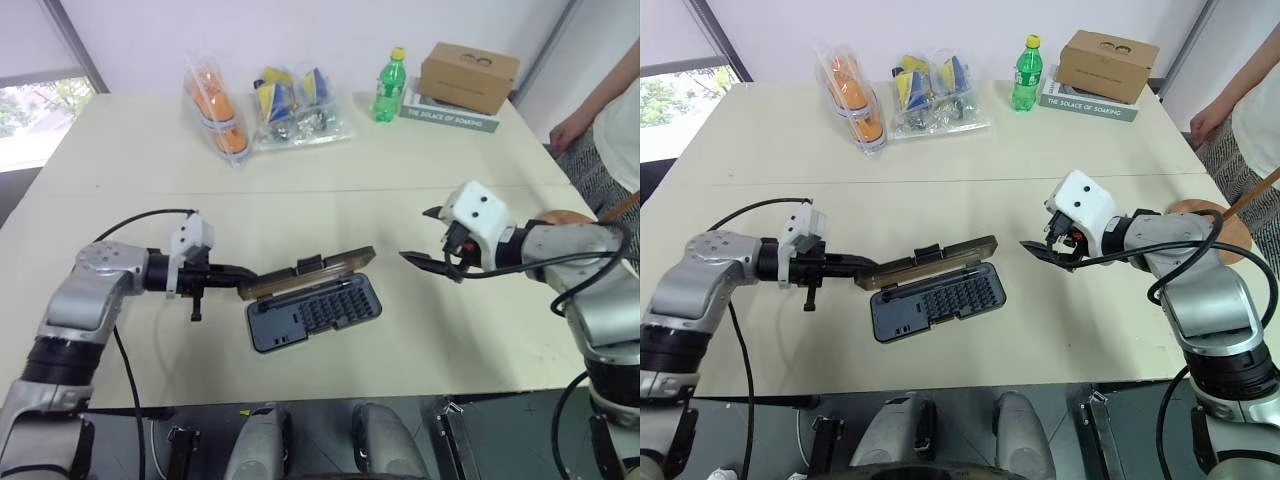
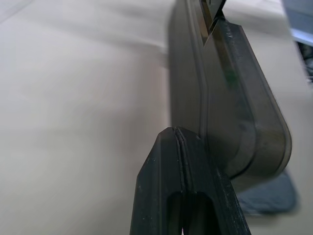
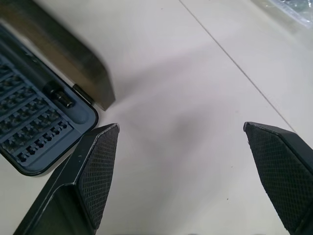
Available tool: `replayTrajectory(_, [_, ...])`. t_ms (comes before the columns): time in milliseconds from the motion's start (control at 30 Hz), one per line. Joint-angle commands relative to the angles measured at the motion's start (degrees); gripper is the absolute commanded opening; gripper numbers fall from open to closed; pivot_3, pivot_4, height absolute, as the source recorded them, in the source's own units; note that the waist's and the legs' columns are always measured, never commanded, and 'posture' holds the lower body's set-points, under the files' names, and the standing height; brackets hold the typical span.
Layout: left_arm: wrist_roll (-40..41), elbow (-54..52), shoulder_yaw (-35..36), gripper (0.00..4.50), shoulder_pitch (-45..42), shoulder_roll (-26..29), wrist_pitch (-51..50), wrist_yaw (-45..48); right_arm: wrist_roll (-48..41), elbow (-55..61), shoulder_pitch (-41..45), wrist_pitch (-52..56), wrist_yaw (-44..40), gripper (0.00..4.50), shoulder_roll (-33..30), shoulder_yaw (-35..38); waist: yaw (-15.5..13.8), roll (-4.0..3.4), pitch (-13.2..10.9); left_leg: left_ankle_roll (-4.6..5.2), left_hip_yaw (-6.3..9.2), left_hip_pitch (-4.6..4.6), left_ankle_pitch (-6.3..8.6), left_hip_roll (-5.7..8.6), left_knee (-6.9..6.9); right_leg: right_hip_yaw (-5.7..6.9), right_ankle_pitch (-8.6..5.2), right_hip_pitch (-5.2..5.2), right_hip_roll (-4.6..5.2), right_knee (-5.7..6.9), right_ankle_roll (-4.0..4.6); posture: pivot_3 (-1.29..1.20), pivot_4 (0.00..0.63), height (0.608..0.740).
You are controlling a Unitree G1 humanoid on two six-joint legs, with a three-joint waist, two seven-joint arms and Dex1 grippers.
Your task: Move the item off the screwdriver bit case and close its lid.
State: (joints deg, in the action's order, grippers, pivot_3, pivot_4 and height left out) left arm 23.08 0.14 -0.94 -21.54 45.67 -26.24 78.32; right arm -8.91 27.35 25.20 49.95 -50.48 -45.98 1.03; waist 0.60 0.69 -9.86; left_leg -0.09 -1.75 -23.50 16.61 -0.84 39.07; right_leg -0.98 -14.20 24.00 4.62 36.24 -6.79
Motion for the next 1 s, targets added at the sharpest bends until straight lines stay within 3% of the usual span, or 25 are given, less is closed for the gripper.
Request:
replayTrajectory(33, [3.27,-5.27,2.39,0.00,0.54,0.88,-2.97,-1.39,-1.45,1.46,-0.04,-0.56,1.63,4.24,0.11,1.51,-0.01,0.00,0.00,0.00,0.00,0.00,0.00,0.00,0.00,0.00,-0.01,0.00,0.00,0.00,0.01,0.00,0.150,0.740])
replayTrajectory(267, [6.66,-11.35,2.27,0.00,3.00,2.63,-7.25,-2.01,-3.83,2.29,-1.42,0.32,3.41,4.24,-0.64,2.09,0.15,0.00,0.00,0.00,0.00,0.00,0.00,0.02,0.00,0.00,0.00,0.00,-0.05,0.00,0.00,0.00,0.150,0.740])
replayTrajectory(467, [4.43,-0.61,1.54,0.00,-7.01,-0.72,-5.47,-5.48,-12.86,6.07,1.71,7.77,3.60,4.24,2.16,5.49,-0.08,0.01,0.00,0.00,0.03,0.01,0.00,0.10,0.03,0.03,0.00,-0.02,-0.08,0.01,0.00,0.00,0.150,0.740])
replayTrajectory(567, [2.23,6.24,-0.03,0.00,-13.48,-2.81,-2.63,-5.13,-20.47,7.98,4.30,12.99,2.02,2.96,3.33,7.74,-0.03,0.03,-0.01,0.01,0.05,0.01,0.00,0.13,0.06,0.03,0.01,-0.06,-0.08,0.00,-0.03,0.00,0.150,0.740])
replayTrajectory(667, [-0.59,13.16,-2.13,0.00,-18.64,-5.01,1.20,-4.21,-25.05,8.89,5.28,15.89,0.66,1.41,2.24,7.14,-0.01,0.03,-0.01,0.03,0.04,0.00,0.01,0.15,0.06,0.04,0.01,-0.07,-0.08,-0.02,-0.03,0.00,0.150,0.740])
replayTrajectory(733, [-3.06,19.97,-3.97,0.00,-22.72,-7.25,4.77,-3.13,-27.76,9.48,4.96,17.32,-0.84,0.14,0.96,5.48,-0.12,0.04,-0.01,0.04,0.04,0.00,0.02,0.17,0.06,0.04,0.01,-0.08,-0.08,-0.02,-0.03,0.00,0.150,0.740])
replayTrajectory(900, [-9.29,34.30,-8.45,0.00,-29.28,-11.81,14.27,0.44,-32.95,10.09,2.40,20.48,-2.27,0.05,-0.29,1.75,-0.02,0.06,-0.01,0.05,0.04,0.00,0.02,0.19,0.06,0.04,0.01,-0.08,-0.08,-0.04,-0.03,0.00,0.150,0.740])
replayTrajectory(1000, [-13.75,41.89,-12.22,0.00,-31.94,-14.91,21.19,3.55,-34.81,8.88,2.37,29.50,4.05,0.05,4.63,-2.10,0.17,0.09,-0.01,0.06,0.02,0.00,0.03,0.19,0.06,0.02,0.01,-0.07,-0.10,-0.02,-0.03,0.00,0.150,0.740])
